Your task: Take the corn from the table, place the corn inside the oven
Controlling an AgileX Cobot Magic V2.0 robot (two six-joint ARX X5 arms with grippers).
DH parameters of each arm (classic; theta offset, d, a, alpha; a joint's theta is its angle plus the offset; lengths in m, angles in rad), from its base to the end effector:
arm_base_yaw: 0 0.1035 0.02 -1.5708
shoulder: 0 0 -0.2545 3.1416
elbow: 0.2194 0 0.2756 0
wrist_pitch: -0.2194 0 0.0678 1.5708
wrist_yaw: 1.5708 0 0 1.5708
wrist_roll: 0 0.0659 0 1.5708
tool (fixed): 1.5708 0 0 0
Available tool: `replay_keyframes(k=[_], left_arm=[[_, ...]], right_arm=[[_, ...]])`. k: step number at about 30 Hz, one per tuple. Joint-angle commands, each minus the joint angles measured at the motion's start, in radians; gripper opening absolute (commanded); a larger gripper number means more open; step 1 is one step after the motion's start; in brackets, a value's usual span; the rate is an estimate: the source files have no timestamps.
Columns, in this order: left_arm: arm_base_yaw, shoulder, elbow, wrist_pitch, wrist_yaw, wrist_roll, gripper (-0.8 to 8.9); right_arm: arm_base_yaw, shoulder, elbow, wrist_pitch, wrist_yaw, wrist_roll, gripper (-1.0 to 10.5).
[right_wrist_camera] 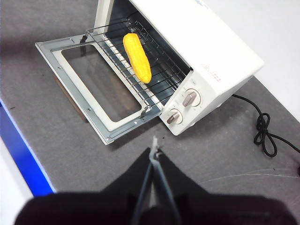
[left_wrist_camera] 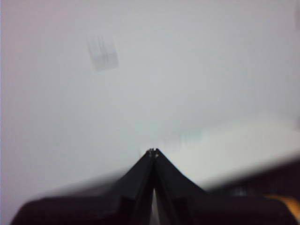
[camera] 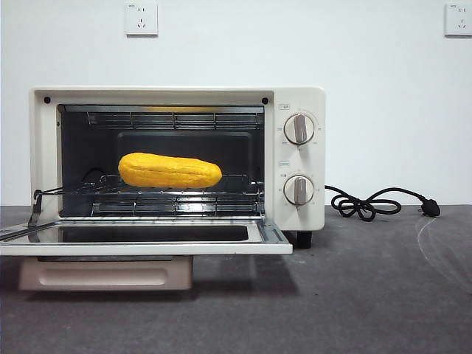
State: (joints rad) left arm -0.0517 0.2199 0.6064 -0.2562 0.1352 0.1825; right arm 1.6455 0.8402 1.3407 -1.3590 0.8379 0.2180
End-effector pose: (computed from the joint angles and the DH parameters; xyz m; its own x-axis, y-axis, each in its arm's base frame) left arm 0.1295 -0.0156 0.3333 0.9742 -0.1854 0.1288 0.1581 0.9675 0.1972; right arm 0.0391 0.1338 0.3901 0.7085 0.4915 -0.5064 -0.6990 0.5874 -0.4079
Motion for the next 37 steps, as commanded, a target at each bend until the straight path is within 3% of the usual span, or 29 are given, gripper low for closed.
replay_keyframes(k=[1,6,13,17,37], left_arm=[[0.008,-0.073,-0.209,0.109,0.002,0.031,-0.04],[0.008,-0.197,-0.457,0.266,-0.025,0.032,-0.04],[0.013,-0.214,-0.586,0.236,-0.08,0.0,-0.04],[0.022,-0.214,-0.597,0.079,-0.081,-0.027,-0.04],[0.025,-0.135,-0.595,0.089,-0.109,-0.041,-0.03]], right_arm=[[0.002,-0.001,-0.003,-0.022,0.003,0.014,0.0],[0.002,0.0,-0.004,-0.022,0.003,0.014,0.0],[0.003,0.0,-0.004,-0.022,0.003,0.014,0.0],[0.003,0.0,-0.003,-0.022,0.003,0.014,0.0],[0.003,0.0,-0.003,-0.022,0.003,0.014,0.0]])
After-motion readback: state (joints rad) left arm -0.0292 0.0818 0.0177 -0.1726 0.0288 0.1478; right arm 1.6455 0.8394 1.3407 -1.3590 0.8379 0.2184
